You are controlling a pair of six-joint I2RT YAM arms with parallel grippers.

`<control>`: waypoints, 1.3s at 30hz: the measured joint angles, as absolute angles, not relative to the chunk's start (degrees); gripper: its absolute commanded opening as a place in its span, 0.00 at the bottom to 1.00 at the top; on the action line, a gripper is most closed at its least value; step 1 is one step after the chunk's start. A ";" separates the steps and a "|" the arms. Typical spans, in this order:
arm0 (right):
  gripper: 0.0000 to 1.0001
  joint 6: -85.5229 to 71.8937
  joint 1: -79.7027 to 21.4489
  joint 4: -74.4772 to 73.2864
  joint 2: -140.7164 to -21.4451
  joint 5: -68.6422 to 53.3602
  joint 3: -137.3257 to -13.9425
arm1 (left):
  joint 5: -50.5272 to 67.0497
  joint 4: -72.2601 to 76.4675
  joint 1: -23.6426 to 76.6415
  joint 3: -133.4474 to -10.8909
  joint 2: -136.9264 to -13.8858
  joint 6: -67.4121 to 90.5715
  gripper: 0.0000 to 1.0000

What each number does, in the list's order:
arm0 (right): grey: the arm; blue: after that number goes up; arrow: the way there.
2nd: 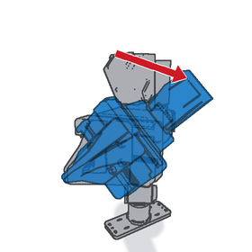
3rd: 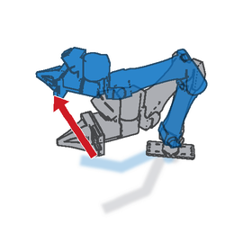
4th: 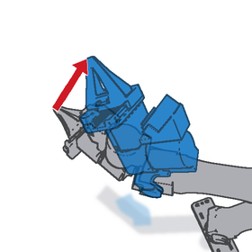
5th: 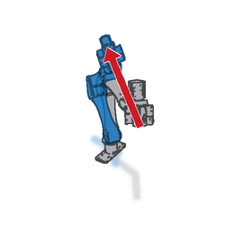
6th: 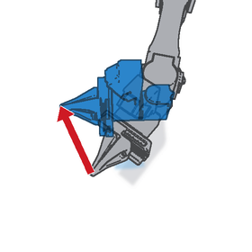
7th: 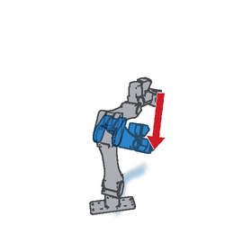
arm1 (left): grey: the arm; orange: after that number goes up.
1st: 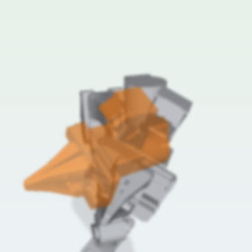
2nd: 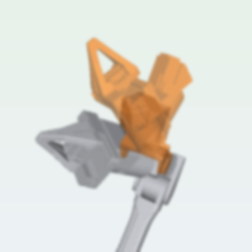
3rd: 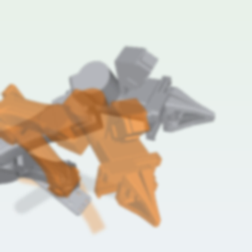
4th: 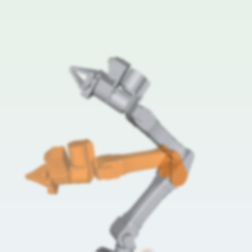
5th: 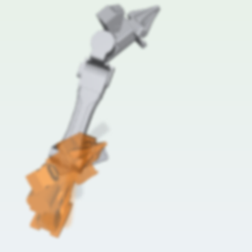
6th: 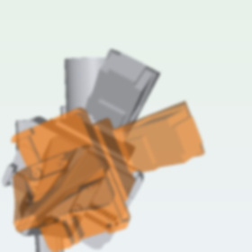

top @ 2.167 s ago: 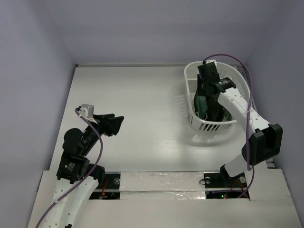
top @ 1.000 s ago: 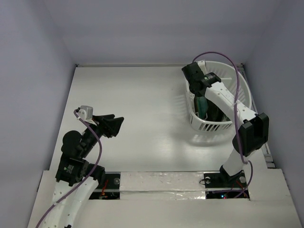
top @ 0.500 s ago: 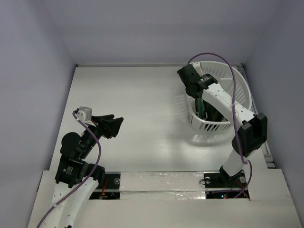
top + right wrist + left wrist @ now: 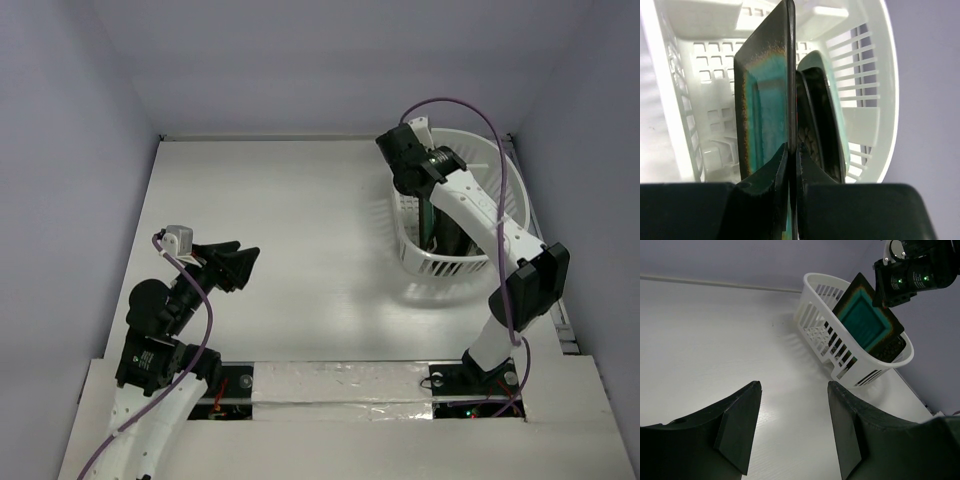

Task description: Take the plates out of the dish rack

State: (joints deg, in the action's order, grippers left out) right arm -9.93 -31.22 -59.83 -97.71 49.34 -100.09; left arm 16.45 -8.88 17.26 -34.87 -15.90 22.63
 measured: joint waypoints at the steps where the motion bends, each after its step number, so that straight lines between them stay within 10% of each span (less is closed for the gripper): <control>1: 0.00 -9.87 -31.22 -59.88 -97.51 49.67 -100.40 | 16.47 -8.88 17.26 -34.87 -15.90 22.65 0.53; 19: 0.00 -9.87 -31.20 -55.86 -79.35 51.99 -108.27 | 16.45 -8.88 17.26 -34.87 -15.92 22.63 0.53; 27: 0.00 -15.22 -31.22 -44.64 -67.90 33.61 -98.54 | 16.38 -8.88 17.26 -34.87 -15.92 22.65 0.52; 39: 0.00 -31.38 -39.24 -18.61 -94.96 9.17 -89.08 | 15.62 -8.93 17.26 -34.87 -15.92 22.65 0.51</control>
